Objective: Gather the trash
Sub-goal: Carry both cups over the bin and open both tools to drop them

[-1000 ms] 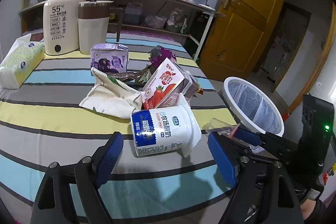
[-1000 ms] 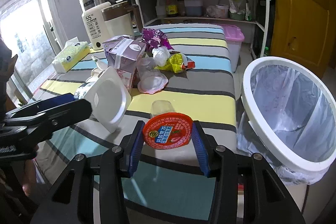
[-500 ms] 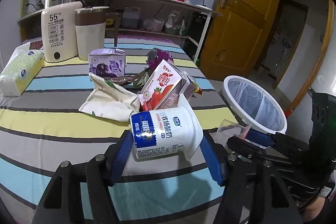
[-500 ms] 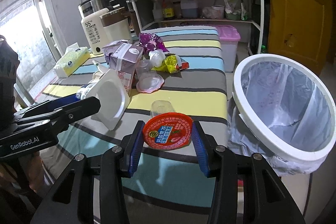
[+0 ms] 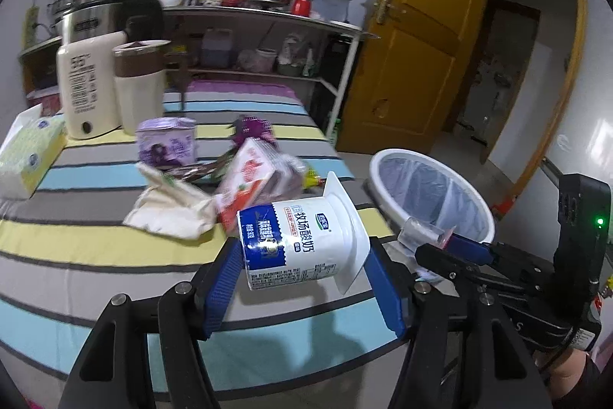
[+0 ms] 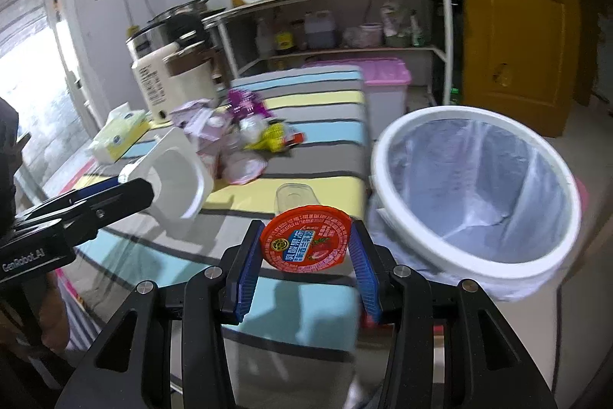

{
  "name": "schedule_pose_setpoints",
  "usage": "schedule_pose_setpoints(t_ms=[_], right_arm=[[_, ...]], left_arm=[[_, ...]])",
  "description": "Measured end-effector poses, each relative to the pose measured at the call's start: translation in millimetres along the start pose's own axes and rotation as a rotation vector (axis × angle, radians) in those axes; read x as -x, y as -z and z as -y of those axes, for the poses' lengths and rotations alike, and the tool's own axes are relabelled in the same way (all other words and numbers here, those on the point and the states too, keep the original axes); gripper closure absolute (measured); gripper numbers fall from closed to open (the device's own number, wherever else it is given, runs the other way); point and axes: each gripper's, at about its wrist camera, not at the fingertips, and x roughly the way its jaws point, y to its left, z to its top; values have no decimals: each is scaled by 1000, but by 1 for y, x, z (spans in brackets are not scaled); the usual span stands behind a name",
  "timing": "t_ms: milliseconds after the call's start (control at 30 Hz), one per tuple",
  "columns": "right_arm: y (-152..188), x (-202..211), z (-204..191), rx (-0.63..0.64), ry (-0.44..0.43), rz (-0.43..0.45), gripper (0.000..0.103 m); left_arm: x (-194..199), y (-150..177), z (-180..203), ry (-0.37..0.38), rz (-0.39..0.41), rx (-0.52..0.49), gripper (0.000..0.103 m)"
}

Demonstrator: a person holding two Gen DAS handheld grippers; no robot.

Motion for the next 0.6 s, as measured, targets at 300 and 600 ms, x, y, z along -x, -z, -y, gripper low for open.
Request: schedule_pose_setpoints(t_ms=[300, 600], right_arm=[[-8, 18, 55, -78, 130, 36, 57], [-9, 25, 104, -139, 234, 32, 57]], left_arm=[[-33, -23, 48, 106, -24, -97, 38], [-81, -43, 101, 207, -56, -196, 38]])
